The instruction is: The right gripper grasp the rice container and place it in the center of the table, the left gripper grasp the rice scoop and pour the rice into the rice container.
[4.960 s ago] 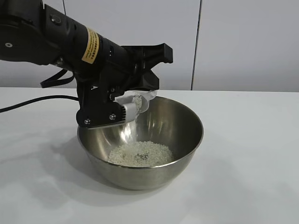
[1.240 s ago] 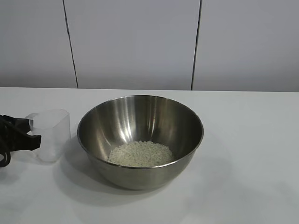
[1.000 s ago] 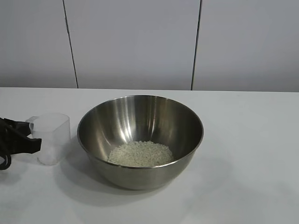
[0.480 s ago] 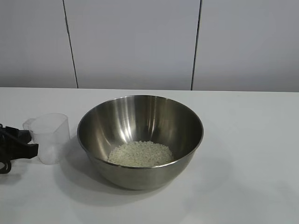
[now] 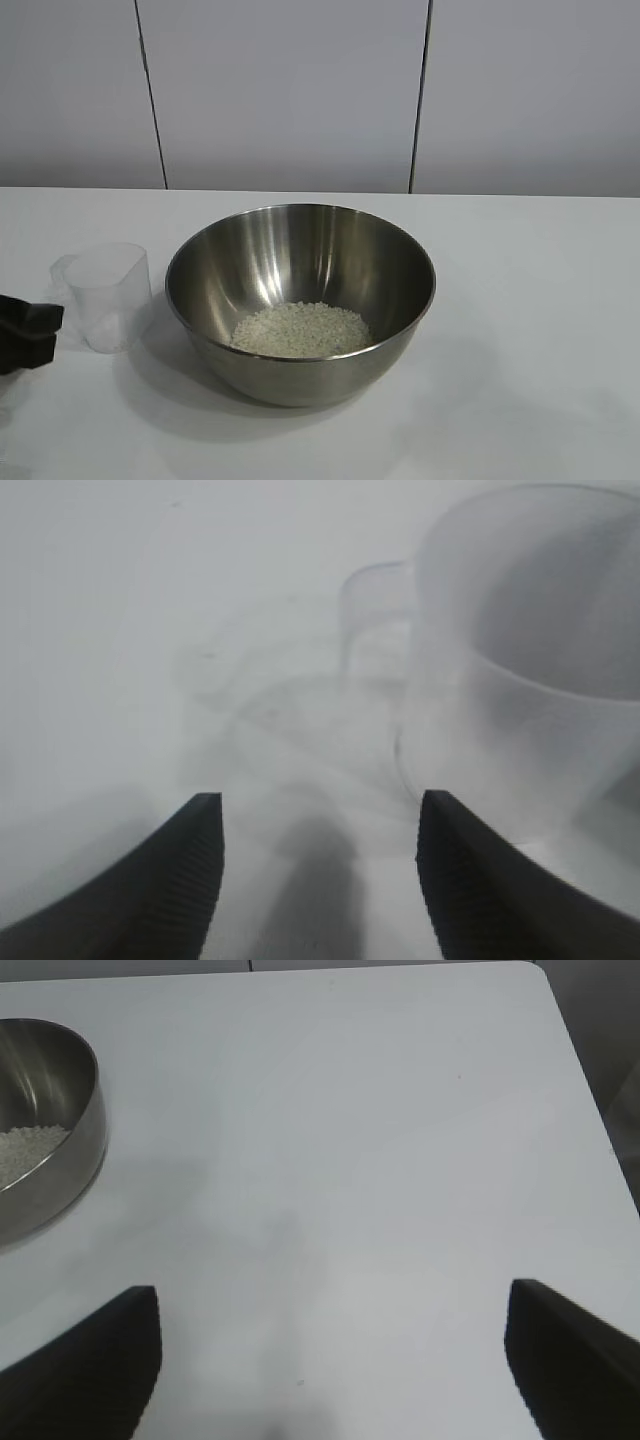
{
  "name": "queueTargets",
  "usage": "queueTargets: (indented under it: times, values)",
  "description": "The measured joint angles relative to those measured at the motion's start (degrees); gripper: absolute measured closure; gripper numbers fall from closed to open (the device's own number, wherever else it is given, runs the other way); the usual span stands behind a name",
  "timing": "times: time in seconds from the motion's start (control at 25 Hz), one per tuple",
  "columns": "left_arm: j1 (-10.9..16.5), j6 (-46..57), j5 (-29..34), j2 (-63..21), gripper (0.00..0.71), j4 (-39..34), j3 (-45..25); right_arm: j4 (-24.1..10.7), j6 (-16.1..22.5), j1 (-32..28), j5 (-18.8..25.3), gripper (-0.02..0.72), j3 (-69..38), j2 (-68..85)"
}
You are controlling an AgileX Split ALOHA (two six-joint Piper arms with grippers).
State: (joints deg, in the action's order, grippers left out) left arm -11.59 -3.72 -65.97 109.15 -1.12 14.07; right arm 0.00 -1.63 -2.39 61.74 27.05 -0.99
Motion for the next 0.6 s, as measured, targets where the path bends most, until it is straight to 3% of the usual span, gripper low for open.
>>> queueTargets:
  times: [0.08,0.24,0.36,0.48,0.6]
  values:
    - [0.00,0.18,2.85,-5.28,0.247,0.26,-0.02,0.00,0.00,0.00,0.00,0.064,0.00,0.00]
    - [0.11,0.25,20.64,-17.03,0.184,-5.19,3.08,0.00,0.00,0.00,0.00,0.064,0.00,0.00]
    - [0.11,4.85,36.07,-25.21,0.175,-14.05,8.54,0.00,0.00,0.00,0.00,0.064,0.00,0.00]
    - [0.11,18.67,56.10,-32.35,0.163,-20.53,16.22,0.00,0.00,0.00,0.00,0.064,0.00,0.00]
    - [0.11,25.95,75.12,-36.22,0.123,-24.95,25.36,0.00,0.00,0.00,0.00,0.064,0.00,0.00]
